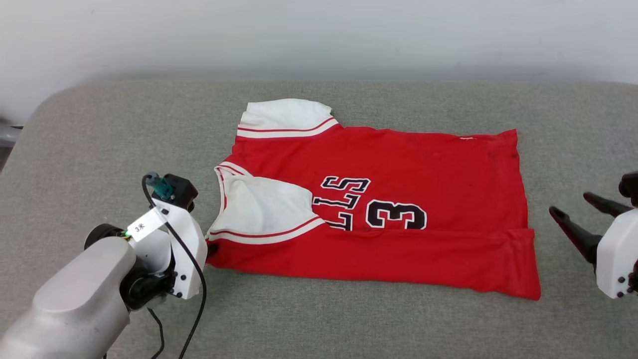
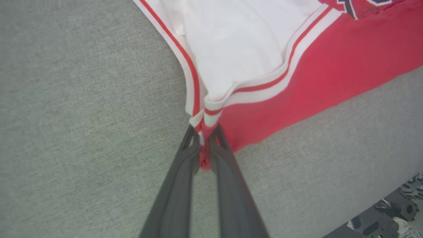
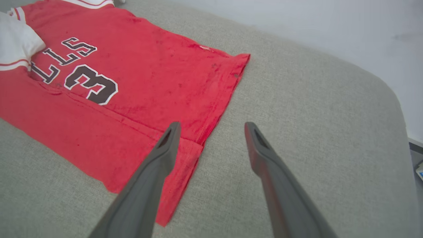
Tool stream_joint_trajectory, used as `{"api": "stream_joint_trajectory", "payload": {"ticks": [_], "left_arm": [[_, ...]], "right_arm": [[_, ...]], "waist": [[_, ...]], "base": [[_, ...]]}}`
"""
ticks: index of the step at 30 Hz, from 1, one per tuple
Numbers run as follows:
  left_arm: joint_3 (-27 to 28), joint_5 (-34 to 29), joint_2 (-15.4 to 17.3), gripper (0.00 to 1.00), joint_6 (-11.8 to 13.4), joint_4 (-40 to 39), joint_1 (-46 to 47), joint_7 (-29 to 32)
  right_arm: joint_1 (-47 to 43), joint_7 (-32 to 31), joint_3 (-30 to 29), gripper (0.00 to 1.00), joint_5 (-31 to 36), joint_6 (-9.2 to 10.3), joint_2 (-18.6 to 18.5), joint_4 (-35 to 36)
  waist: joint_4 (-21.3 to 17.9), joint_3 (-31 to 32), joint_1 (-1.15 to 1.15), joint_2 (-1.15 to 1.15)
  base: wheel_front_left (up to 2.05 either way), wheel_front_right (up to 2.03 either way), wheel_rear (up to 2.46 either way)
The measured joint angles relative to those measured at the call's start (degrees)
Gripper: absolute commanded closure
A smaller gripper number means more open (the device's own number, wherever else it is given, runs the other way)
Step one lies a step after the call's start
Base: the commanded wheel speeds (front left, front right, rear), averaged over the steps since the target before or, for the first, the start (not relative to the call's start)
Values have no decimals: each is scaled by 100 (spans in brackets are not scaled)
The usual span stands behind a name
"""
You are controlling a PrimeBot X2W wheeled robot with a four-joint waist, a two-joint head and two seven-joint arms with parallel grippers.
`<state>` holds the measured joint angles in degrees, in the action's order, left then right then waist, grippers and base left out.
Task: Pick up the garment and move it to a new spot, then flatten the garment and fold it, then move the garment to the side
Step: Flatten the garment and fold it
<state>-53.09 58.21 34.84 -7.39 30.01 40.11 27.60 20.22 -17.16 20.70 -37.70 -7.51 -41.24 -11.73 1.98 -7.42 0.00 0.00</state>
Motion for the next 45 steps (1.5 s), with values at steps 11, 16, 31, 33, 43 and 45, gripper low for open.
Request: {"api": "stream_joint_trajectory", "payload": {"ticks": [11, 16, 31, 33, 43, 45], "left_arm": [[-86, -165, 109, 100, 7, -579, 21, -170], [-104, -259, 78, 100, 42, -666, 135, -218], [-130, -278, 19, 100, 83, -604, 203, -319], [-127, -232, 26, 100, 83, -569, 118, -353], [-51, -34, 380, 100, 157, -943, -397, -547], [-14, 49, 512, 100, 224, -1118, -535, -560]], "right_arm": [[55, -2041, 314, 0, -724, 0, -312, 219], [56, -2145, 386, 0, -703, 0, -58, -158], [32, -1348, 867, 100, -792, 12, 382, -1059], [30, -1169, 994, 100, -816, 10, 355, -1051], [-161, -446, 1087, 100, -971, -2, -37, -608], [-306, -377, 1049, 100, -978, -2, -108, -487]], "waist": [[122, -89, 0, 0], [209, -252, 0, 0], [292, -499, 0, 0], [265, -429, 0, 0], [130, 123, 0, 0], [115, 228, 0, 0]], "base": [[0, 0, 0], [0, 0, 0], [0, 0, 0], [0, 0, 0], [0, 0, 0], [0, 0, 0]]}}
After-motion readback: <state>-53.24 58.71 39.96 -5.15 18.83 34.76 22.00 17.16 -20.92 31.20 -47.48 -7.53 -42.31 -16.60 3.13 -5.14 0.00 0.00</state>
